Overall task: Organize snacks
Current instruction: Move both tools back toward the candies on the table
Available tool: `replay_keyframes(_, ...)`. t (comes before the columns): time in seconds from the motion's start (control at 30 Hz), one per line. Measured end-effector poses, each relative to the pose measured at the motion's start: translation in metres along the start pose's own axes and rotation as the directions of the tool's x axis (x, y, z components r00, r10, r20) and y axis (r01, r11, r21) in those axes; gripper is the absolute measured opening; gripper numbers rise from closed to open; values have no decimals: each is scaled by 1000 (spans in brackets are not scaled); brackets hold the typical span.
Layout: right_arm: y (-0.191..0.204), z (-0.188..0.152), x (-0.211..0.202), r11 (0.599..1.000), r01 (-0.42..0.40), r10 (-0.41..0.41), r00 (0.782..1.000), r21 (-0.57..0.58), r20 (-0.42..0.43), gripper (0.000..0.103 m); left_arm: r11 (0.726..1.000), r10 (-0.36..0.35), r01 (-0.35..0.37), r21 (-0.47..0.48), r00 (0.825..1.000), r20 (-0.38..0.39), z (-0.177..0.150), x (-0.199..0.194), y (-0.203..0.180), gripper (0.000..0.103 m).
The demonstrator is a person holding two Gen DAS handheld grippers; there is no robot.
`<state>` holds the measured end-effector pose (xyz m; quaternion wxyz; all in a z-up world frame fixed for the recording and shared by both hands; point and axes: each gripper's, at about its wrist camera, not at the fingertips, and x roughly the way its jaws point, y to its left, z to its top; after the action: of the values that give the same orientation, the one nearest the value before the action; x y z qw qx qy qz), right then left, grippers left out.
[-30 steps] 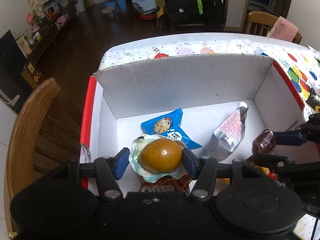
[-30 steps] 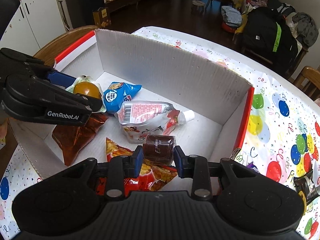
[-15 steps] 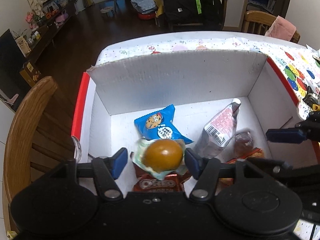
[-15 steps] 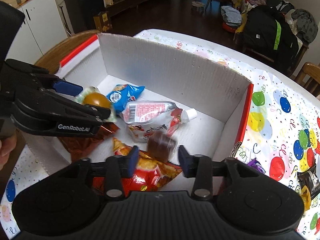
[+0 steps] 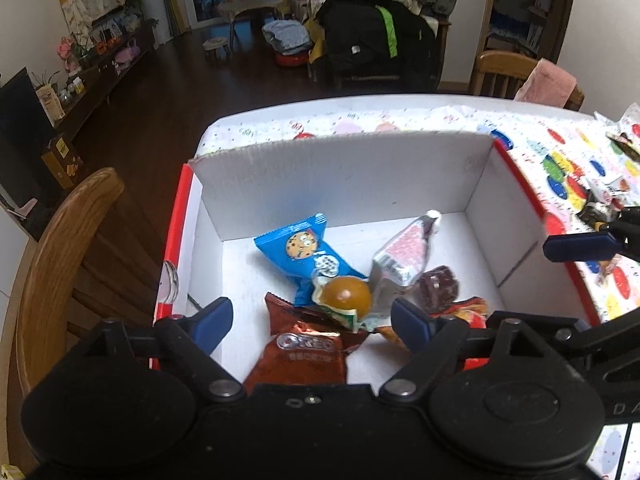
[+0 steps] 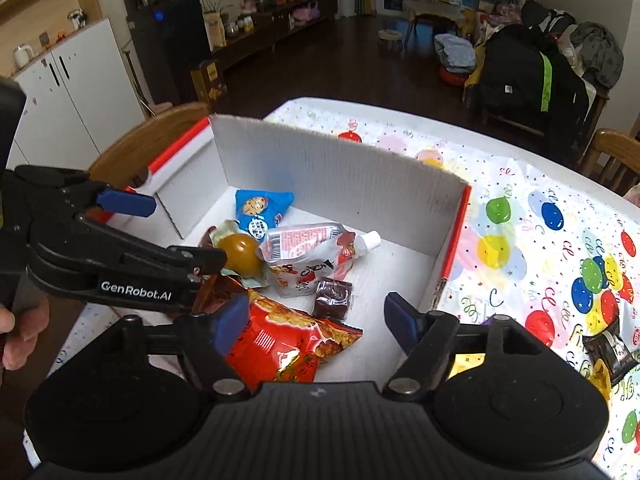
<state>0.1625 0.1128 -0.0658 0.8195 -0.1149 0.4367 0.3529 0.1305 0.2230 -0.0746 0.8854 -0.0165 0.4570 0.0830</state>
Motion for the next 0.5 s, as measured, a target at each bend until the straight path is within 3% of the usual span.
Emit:
replay_keyframes(0.37, -7, -10, -52, 1000, -5, 3, 997, 18, 80, 83, 999, -51, 52, -7, 994, 96, -3, -46, -17, 101)
replay_keyframes(0.5, -16, -18, -72, 999, -9, 3, 993, 49, 120, 91, 997, -73, 76, -21, 989, 127, -4, -59, -24, 103)
